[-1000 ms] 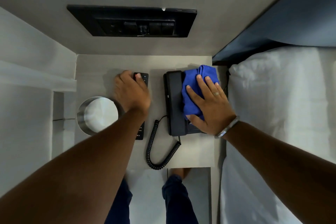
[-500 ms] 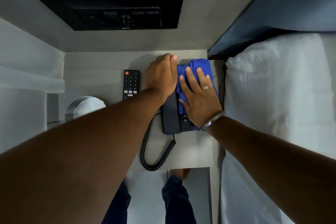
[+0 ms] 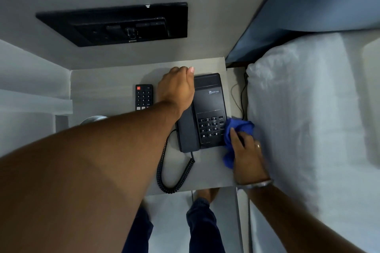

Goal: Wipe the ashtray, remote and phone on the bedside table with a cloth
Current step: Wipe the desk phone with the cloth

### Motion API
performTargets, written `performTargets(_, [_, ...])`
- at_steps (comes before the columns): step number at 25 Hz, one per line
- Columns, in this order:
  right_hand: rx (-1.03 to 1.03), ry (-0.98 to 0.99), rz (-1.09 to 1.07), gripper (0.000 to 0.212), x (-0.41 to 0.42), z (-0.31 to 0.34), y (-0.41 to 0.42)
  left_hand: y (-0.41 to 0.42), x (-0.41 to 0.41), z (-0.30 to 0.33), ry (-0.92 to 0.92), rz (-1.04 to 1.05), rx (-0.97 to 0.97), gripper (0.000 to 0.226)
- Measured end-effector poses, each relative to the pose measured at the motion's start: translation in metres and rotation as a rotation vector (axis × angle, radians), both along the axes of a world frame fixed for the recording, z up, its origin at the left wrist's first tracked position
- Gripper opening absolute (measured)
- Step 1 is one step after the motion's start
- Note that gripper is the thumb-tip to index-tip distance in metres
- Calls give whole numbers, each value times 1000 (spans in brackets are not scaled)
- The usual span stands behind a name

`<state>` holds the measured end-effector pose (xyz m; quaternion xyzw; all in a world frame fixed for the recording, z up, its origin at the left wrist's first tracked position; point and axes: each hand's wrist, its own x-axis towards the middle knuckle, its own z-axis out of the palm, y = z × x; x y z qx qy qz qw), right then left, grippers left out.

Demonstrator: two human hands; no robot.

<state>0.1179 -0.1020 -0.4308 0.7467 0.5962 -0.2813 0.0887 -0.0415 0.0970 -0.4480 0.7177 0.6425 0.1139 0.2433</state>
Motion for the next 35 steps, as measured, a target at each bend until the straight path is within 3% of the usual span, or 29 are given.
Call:
performTargets(3, [168,118,-72,51,3,5,28,-1,0,1,0,8,-14,44])
performTargets(5, [330,150,23,43,-5,11,42,-1,1,1,2,19,-16,46])
performTargets(9, [418,91,328,43,-31,12,50,0,2,0,25,24,1,47])
performTargets(12, [340,-42,424,54,-34,7,48,-1,1,-1,10,17,14,47])
performTargets(20, [205,-139,175,48,-3,6,43,-1,1,-2,14,-12,23,45])
performTargets(27, [347,-46,-137,39,16,9,35,0,1,-5,31,-4,24,45])
performTargets(31, [407,90,94,38,-40,12,32,0,2,-7,38,9,29,46])
performTargets(35, [323,-15,139,56,-58,2,34,-1,1,-8,33,4,41,47])
